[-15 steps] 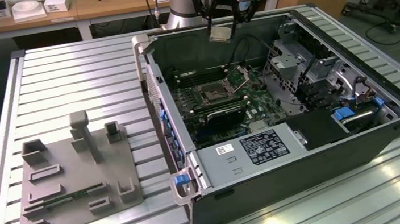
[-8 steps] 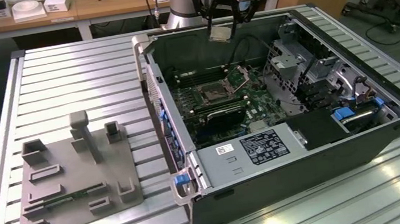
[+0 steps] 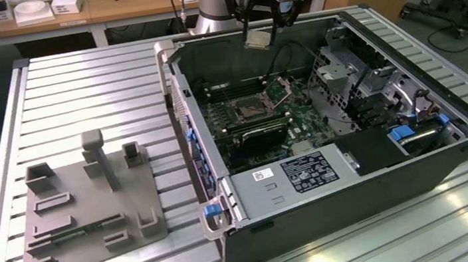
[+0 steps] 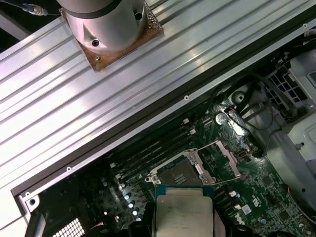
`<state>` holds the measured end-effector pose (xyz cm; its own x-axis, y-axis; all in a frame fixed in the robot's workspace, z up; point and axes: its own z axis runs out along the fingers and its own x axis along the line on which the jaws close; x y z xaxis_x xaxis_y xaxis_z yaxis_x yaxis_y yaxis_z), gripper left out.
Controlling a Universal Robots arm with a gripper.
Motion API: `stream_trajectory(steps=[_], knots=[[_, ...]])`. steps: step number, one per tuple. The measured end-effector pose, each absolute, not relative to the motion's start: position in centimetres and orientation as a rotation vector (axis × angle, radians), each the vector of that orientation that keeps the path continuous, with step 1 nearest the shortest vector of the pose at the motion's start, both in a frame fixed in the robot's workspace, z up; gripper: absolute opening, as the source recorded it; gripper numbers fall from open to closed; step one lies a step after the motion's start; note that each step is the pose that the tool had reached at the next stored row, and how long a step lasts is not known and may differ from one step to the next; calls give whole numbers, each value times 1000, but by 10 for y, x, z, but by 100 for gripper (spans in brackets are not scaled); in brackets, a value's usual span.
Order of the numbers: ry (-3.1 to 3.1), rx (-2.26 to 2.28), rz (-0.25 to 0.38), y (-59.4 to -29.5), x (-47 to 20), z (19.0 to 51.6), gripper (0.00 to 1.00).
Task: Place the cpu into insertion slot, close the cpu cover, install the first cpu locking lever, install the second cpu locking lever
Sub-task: 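Place the cpu into insertion slot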
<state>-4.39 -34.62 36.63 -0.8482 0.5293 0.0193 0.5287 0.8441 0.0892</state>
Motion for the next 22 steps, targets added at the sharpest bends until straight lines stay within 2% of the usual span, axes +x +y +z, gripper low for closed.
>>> stream_trajectory(steps=[22], knots=[[2984, 943, 142, -346, -44, 366, 54]])
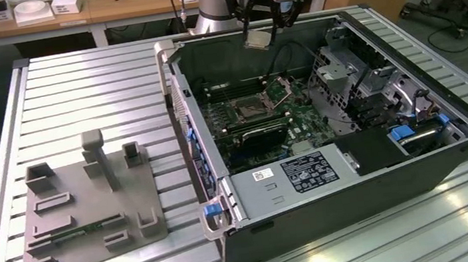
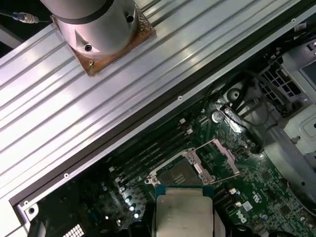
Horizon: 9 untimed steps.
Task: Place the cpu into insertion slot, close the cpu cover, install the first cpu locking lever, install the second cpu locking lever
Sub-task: 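Place the cpu into insertion slot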
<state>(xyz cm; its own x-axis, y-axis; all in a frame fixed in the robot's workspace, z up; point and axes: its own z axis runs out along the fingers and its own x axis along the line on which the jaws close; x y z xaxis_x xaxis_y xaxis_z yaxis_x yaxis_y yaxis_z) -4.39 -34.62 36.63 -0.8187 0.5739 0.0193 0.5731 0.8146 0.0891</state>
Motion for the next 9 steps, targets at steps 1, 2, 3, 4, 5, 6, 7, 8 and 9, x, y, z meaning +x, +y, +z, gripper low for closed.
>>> stream_trajectory(steps=[1, 2, 3, 4, 5, 6, 7, 8, 9], knots=[[2983, 947, 142, -346, -44, 366, 54], [2982, 950, 142, -346, -44, 366, 54], [2981, 954, 142, -346, -44, 366, 54], [2979, 958, 142, -346, -44, 366, 54], [2978, 961, 142, -346, -44, 366, 54], [2977, 965, 142, -346, -44, 366, 54], [2975, 969, 142, -346, -44, 366, 54], [2974, 972, 142, -346, -44, 366, 54], [2973, 976, 142, -346, -44, 366, 54]])
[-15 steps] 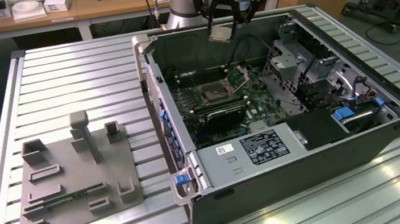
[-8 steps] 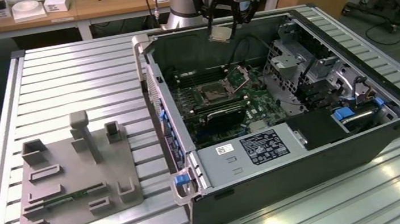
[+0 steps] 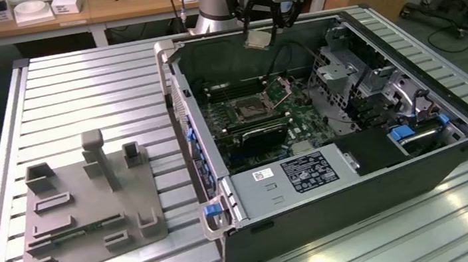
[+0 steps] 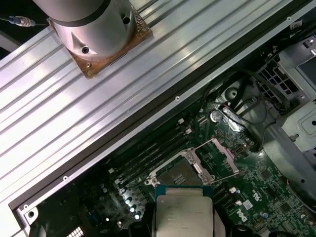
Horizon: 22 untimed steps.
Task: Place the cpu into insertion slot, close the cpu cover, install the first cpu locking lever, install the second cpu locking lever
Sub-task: 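Place the cpu into insertion slot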
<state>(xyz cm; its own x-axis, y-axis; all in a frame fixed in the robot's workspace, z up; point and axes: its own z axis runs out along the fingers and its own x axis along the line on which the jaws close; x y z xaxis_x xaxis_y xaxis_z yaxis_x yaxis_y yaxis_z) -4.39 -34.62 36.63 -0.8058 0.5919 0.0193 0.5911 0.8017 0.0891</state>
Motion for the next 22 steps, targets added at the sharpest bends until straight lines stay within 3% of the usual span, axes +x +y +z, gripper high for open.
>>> stream_trajectory(steps=[22], knots=[[2937, 1070, 142, -346, -44, 366, 54]])
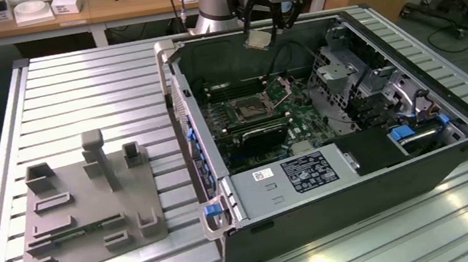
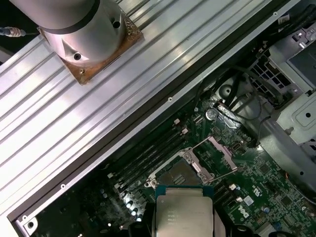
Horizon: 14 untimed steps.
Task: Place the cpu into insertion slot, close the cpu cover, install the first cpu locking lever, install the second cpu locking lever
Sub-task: 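Place the cpu into insertion slot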
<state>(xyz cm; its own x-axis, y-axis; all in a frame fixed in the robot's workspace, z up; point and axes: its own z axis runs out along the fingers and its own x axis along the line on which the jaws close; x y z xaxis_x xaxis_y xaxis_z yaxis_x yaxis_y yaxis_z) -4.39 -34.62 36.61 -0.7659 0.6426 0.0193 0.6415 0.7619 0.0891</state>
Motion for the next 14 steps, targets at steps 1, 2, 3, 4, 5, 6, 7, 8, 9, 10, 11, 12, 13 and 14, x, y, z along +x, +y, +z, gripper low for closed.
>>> stream_trajectory(steps=[1, 2, 3, 4, 5, 6, 7, 8, 9, 10, 11, 12, 13, 14], knots=[[2935, 1076, 141, -346, -44, 366, 54], [2933, 1080, 141, -346, -44, 366, 54], [2931, 1085, 141, -346, -44, 366, 54], [2929, 1090, 141, -346, -44, 366, 54], [2927, 1094, 141, -346, -44, 366, 54], [2925, 1099, 141, -346, -44, 366, 54], [2924, 1104, 141, -346, -44, 366, 54], [2922, 1108, 141, -346, -44, 366, 54], [2920, 1113, 141, -346, -44, 366, 54], [2918, 1117, 141, -346, -44, 366, 54], [2916, 1122, 141, -346, -44, 366, 54], [2914, 1127, 141, -346, -44, 366, 54], [2912, 1131, 141, -346, -44, 366, 54], [2910, 1136, 141, -346, -44, 366, 54]])
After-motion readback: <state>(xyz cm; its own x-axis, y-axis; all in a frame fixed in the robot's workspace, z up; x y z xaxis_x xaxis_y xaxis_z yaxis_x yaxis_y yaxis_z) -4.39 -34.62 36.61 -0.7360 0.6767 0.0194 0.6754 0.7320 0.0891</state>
